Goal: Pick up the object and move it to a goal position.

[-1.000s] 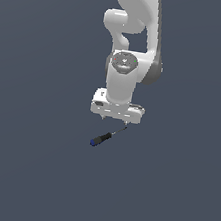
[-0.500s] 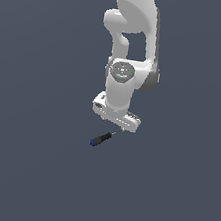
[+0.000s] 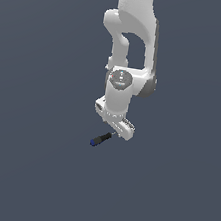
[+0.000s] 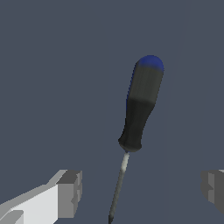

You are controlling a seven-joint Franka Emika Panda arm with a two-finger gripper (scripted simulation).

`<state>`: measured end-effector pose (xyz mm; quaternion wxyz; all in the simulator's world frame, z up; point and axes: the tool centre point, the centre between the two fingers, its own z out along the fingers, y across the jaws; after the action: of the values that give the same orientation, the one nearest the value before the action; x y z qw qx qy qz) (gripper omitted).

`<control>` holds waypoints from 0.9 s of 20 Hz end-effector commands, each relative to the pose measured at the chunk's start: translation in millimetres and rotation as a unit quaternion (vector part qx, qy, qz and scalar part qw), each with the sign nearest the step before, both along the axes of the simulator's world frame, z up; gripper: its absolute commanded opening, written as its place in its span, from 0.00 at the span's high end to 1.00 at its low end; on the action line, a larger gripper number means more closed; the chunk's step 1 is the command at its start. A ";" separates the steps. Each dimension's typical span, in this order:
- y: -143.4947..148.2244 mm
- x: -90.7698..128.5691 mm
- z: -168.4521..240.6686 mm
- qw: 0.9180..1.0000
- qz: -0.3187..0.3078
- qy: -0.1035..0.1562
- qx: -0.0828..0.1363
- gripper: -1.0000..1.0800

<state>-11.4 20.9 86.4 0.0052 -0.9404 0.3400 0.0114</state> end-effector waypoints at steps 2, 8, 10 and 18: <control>-1.4 1.0 -7.9 0.999 -0.042 -0.003 -0.003 0.04; -3.2 1.9 -16.8 0.996 -0.090 -0.006 -0.008 0.04; -3.6 2.1 -18.7 0.995 -0.101 -0.007 -0.009 0.04; -4.0 2.2 -21.2 0.994 -0.111 -0.008 -0.010 0.04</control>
<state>-9.2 16.9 65.4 0.0000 -0.8968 0.4425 0.0004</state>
